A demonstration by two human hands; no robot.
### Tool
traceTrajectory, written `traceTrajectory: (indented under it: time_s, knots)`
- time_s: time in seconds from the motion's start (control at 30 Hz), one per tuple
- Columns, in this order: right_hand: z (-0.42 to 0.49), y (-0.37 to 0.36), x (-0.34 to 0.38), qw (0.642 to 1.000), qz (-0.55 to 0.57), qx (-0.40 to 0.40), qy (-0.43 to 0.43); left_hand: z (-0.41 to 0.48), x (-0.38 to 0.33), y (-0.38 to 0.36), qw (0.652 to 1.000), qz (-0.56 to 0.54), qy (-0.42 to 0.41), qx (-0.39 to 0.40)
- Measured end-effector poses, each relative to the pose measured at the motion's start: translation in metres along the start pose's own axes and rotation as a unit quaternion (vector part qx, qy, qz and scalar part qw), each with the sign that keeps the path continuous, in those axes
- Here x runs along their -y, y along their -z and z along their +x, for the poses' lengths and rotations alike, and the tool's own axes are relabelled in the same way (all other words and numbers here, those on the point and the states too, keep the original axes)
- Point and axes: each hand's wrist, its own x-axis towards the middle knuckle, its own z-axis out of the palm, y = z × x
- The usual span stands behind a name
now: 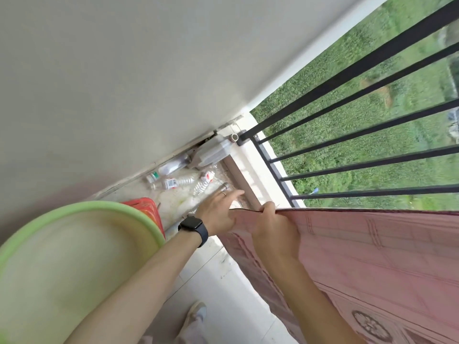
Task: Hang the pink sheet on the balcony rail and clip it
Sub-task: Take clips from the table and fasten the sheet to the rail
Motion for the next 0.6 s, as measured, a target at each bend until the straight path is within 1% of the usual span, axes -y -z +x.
traceTrajectory:
  time_s: [0.03, 0.1, 0.2, 0.27, 0.3, 0.4, 0.53, 0.6]
  knots:
    - [-0.003, -0.002, -0.003, 1.000, 0.001, -0.008, 0.016, 0.001, 0.007, -0.001, 0.999, 0.025, 0.006, 0.036]
    - [-0.009, -0.002, -0.006, 0.999, 0.004, -0.019, 0.045, 0.004, 0.017, -0.007, 0.996, 0.047, 0.012, 0.081]
    - [-0.014, -0.008, -0.013, 0.996, 0.007, -0.039, 0.079, 0.011, 0.019, -0.017, 0.992, 0.058, -0.001, 0.117]
    - [-0.014, -0.015, -0.023, 0.994, -0.003, -0.052, 0.093, 0.011, 0.016, -0.019, 0.991, 0.054, 0.000, 0.120]
    - [-0.014, -0.019, -0.027, 0.994, 0.001, -0.062, 0.092, 0.011, 0.016, -0.021, 0.992, 0.056, 0.001, 0.113]
    - [-0.018, -0.030, -0.036, 0.992, 0.010, -0.086, 0.091, 0.006, 0.022, -0.031, 0.995, 0.080, 0.008, 0.053]
    - [-0.018, -0.034, -0.036, 0.993, 0.031, -0.080, 0.086, 0.003, 0.030, -0.038, 0.998, 0.051, 0.022, 0.003]
    - [-0.020, -0.032, -0.028, 0.990, 0.077, -0.070, 0.091, 0.005, 0.032, -0.041, 0.999, 0.038, 0.031, -0.018]
